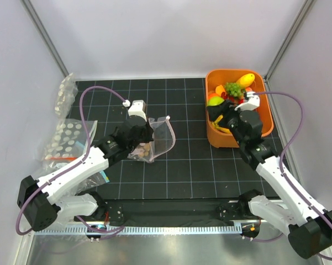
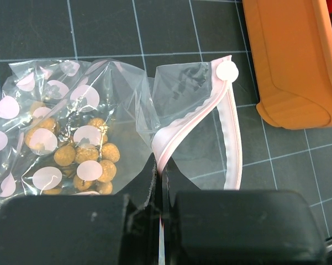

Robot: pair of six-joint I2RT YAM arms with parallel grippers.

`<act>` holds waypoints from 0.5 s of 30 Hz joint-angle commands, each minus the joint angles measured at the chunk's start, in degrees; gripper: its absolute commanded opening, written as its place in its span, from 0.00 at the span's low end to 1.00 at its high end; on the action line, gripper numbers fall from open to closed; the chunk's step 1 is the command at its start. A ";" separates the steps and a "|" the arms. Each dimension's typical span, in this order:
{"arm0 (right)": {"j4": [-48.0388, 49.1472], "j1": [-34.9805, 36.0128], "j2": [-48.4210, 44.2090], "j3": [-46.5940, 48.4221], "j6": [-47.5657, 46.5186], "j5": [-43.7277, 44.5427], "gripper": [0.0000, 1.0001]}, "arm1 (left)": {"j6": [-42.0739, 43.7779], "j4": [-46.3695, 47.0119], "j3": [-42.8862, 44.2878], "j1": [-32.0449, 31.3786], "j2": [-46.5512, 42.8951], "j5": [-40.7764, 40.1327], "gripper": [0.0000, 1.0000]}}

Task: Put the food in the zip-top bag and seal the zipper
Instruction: Pick up the fake fruit from the bin, then place the fake fruit in the zipper food storage bag.

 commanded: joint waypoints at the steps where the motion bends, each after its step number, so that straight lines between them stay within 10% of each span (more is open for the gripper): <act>1: 9.68 3.05 0.00 -1.59 1.66 -17.32 0.34 | 0.68 2.99 -0.42 -0.14 -1.81 -1.70 0.00; 15: 21.12 21.33 4.22 -2.73 -11.17 -26.96 0.33 | 0.33 2.99 -1.48 -0.05 -6.10 -1.36 0.00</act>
